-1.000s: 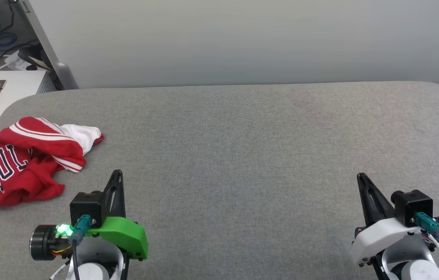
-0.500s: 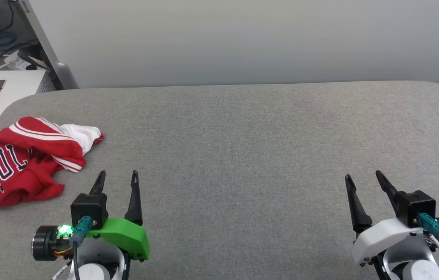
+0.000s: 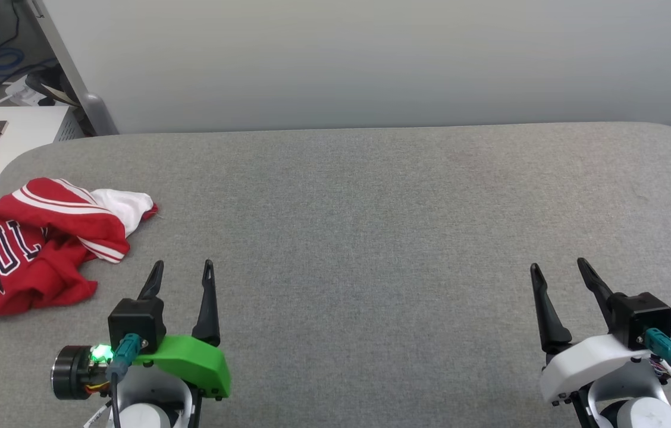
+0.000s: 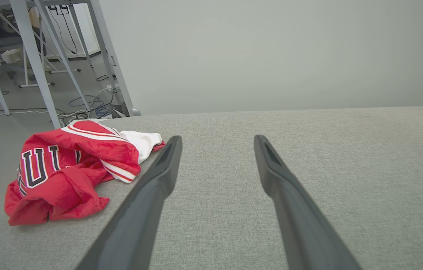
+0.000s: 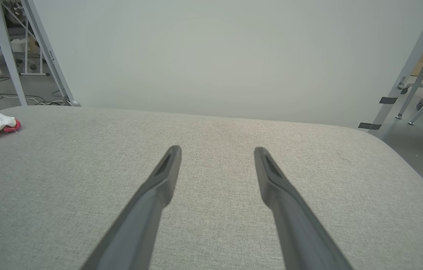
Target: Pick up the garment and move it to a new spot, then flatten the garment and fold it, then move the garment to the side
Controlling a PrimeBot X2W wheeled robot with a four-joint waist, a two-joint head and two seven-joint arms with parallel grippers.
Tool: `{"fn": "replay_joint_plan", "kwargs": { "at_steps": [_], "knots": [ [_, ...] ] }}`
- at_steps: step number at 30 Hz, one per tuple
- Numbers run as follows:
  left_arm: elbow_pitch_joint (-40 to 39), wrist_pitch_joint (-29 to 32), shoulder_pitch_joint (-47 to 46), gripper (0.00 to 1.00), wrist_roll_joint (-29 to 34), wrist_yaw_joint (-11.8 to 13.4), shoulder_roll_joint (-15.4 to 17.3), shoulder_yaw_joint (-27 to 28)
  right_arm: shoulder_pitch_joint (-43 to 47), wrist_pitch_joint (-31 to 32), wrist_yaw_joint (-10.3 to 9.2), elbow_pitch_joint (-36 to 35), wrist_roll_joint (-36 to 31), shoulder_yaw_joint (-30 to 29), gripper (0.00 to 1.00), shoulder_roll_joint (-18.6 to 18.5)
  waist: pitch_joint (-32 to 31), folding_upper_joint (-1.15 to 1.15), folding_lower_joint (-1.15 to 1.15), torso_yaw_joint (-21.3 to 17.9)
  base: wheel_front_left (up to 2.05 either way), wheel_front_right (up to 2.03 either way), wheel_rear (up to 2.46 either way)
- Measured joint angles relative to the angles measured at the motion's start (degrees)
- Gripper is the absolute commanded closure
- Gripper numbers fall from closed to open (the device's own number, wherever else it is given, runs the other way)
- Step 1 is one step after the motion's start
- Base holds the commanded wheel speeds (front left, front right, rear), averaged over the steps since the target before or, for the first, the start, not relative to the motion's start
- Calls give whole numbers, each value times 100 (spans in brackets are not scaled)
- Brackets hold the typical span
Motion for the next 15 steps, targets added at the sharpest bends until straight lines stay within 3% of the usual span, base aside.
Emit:
{"fn": "replay_joint_plan", "kwargs": {
  "at_steps": [15],
  "knots": [
    [-20,-177,0,0,-99,-1,0,-38,0,-163,0,-62,103,-13,0,0,14,0,0,6,0,0,0]
  ]
}}
